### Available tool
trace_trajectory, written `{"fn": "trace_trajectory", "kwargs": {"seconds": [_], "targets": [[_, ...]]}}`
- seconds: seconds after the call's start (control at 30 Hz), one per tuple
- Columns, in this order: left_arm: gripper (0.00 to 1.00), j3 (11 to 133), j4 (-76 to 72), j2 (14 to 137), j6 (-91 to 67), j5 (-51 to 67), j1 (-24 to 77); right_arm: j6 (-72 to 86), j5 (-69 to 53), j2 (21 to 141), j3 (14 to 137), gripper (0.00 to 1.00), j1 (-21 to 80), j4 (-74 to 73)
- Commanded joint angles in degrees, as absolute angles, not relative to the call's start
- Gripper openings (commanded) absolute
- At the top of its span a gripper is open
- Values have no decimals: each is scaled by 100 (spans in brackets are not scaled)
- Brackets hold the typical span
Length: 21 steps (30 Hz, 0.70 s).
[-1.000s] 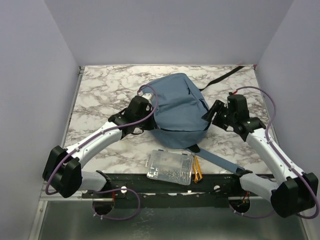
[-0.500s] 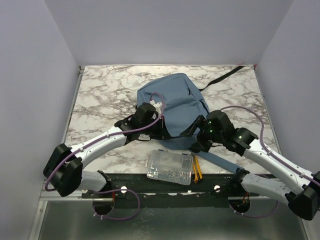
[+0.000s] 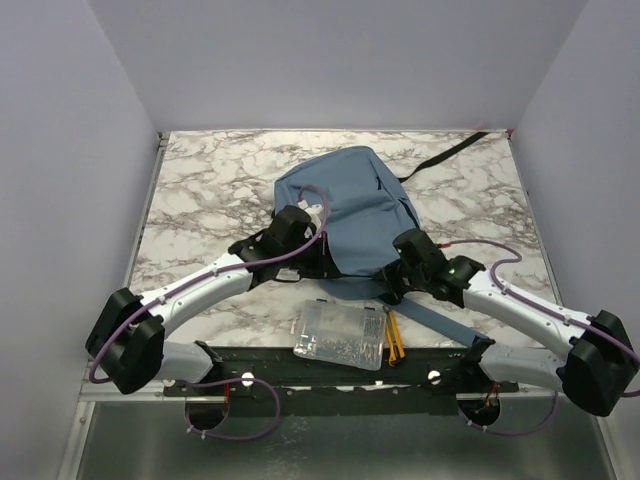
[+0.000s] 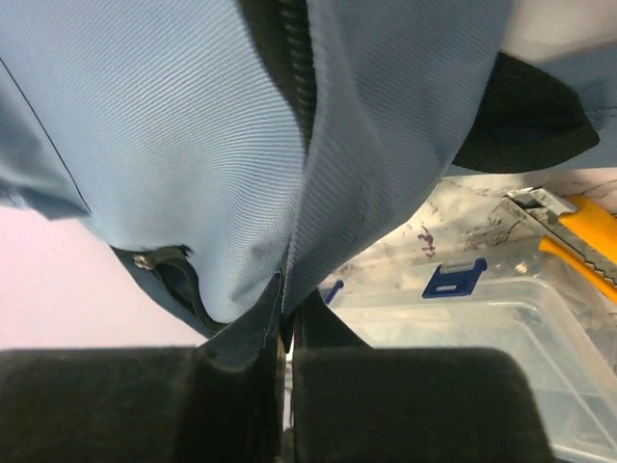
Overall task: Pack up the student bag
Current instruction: Zip the student bag at the center of the board.
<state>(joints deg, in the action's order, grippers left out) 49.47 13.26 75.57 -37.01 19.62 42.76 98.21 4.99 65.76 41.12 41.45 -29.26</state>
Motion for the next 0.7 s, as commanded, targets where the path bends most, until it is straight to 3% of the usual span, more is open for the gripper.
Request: {"fn": "trace_trajectory", "kwargs": {"seconds": [0.0,0.17,0.53,0.6,0.67], "targets": [[0,5076,2002,7317,-3596,920,3980,10600,1463,6275,3684,1,4157,-3173],[0,5036,2083,7254,-3665,299,3086,10397,1767,5590,3056,1,4148,-2843],[0,6123,2383,8353,-3221,926,2501,8995,2401,5097,3411,1,4121,-3171],[0,6061,2376,8133,-3119,1153,2488,7944,2491,4894,3607,26,4122,-2997],[24,5964,2339,7764,-3017,1372,2491,7139,2612,4723,3869,49,4122,-3176]]}}
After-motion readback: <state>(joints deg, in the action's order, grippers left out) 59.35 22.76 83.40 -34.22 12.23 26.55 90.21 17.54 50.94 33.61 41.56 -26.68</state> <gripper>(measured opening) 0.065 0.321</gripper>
